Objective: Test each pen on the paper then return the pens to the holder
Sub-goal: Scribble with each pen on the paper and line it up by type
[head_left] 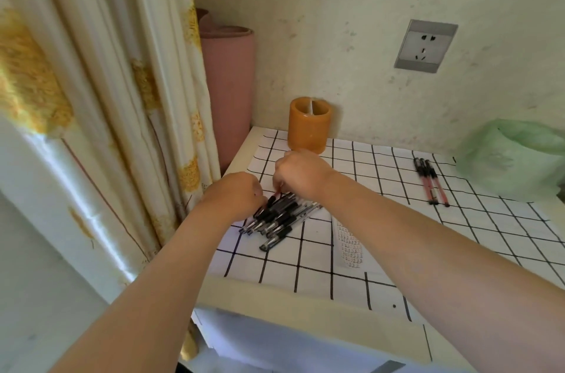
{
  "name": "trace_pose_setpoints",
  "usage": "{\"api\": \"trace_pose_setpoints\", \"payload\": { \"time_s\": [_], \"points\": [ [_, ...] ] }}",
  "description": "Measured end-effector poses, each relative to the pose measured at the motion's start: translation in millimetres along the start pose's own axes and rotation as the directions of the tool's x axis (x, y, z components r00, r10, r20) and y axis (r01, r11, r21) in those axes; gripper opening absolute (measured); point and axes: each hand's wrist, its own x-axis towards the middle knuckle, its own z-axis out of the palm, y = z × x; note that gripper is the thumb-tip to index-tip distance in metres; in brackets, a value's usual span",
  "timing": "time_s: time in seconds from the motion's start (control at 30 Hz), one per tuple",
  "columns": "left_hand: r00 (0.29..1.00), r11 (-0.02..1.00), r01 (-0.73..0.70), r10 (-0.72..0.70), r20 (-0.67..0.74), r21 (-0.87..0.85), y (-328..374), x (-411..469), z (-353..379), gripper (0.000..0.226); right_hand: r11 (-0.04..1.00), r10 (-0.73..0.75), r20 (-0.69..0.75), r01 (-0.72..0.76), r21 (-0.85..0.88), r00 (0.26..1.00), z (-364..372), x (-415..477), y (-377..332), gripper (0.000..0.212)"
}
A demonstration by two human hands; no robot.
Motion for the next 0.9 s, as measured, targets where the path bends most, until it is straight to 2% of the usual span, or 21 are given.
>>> {"api": "trace_pose_setpoints", "payload": {
  "time_s": [0.13,0.3,0.47,0.63,0.8,0.9],
  "points": [
    [1.000,1.000,-0.008,0.008,-0.019,-0.019,0,0,-3,0.022,0.999,0.035,-0.060,-0.034,0.021,0.998,1,0,6,0.018],
    [0.992,0.999,-0.019,0.012,-0.127,-0.051,10,-5,-10,0.013,0.980,0.152,-0.166,-0.127,0.156,0.974,-3,-22,20,0.008],
    [0.965,0.962,-0.166,0.113,-0.237,-0.216,39,-13,-11,0.015,0.911,0.278,-0.233,-0.178,0.373,0.932,-6,-66,21,0.017],
    [0.938,0.907,-0.320,0.263,-0.225,-0.273,74,-23,1,0.015,0.868,0.287,-0.169,-0.181,0.463,0.943,-6,-117,17,0.017],
    [0.932,0.879,-0.360,0.324,-0.161,-0.312,101,-29,11,0.017,0.882,0.342,-0.158,-0.258,0.394,0.927,-3,-151,33,0.026],
    [0.922,0.849,-0.384,0.376,-0.095,-0.362,109,-29,15,0.012,0.838,0.374,-0.125,-0.277,0.471,0.919,4,-164,41,0.023]
  ]
}}
